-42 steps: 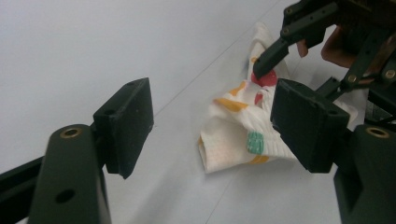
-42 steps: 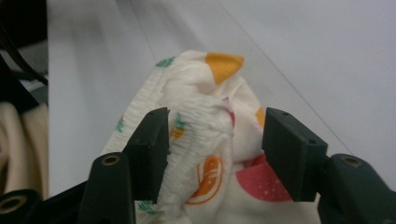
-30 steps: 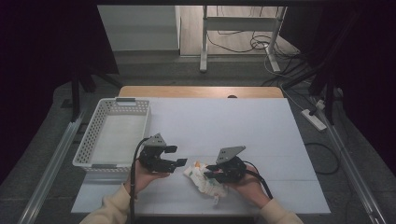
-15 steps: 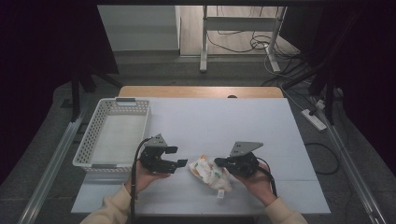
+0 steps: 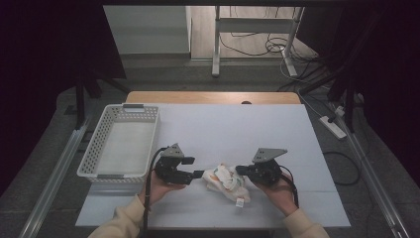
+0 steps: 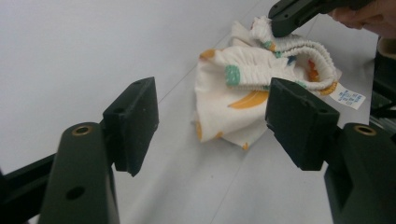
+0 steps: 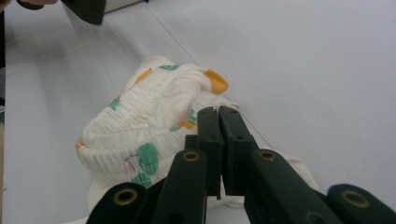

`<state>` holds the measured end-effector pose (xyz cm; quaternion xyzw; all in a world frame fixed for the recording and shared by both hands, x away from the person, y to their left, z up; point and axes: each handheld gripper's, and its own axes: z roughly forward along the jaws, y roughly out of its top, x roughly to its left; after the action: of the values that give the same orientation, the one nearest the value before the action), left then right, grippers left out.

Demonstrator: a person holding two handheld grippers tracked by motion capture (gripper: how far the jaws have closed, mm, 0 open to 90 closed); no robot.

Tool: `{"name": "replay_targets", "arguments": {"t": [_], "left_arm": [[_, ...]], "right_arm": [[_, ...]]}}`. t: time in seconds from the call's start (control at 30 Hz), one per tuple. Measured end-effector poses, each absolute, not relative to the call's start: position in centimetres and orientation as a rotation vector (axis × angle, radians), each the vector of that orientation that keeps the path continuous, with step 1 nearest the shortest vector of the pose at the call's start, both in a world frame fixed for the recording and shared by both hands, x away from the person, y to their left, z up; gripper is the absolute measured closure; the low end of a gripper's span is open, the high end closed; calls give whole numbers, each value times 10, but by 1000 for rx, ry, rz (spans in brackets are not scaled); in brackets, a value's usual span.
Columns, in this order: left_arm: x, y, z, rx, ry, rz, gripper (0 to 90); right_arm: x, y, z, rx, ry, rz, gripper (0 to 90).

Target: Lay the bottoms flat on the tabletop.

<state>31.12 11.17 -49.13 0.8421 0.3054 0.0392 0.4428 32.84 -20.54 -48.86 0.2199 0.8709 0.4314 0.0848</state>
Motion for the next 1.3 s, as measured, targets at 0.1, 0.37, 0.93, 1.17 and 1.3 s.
{"name": "replay_targets", "arguments": {"t": [0.1, 0.37, 0.93, 1.17, 1.3], "left_arm": [[316, 102, -494, 2111, 733, 110, 367], [330, 78, -506, 2173, 672, 53, 381], [332, 51, -521, 2248, 578, -18, 815], [331, 72, -509, 2193, 602, -37, 835], [325, 86, -500, 2163, 626, -26, 836]], "right_arm": [[329, -205, -489, 654, 2603, 1280, 871], [330, -206, -491, 667, 2610, 1287, 871], [330, -206, -492, 672, 2608, 1287, 871], [328, -212, -486, 697, 2551, 1302, 872], [327, -217, -482, 721, 2511, 1325, 872]]}}
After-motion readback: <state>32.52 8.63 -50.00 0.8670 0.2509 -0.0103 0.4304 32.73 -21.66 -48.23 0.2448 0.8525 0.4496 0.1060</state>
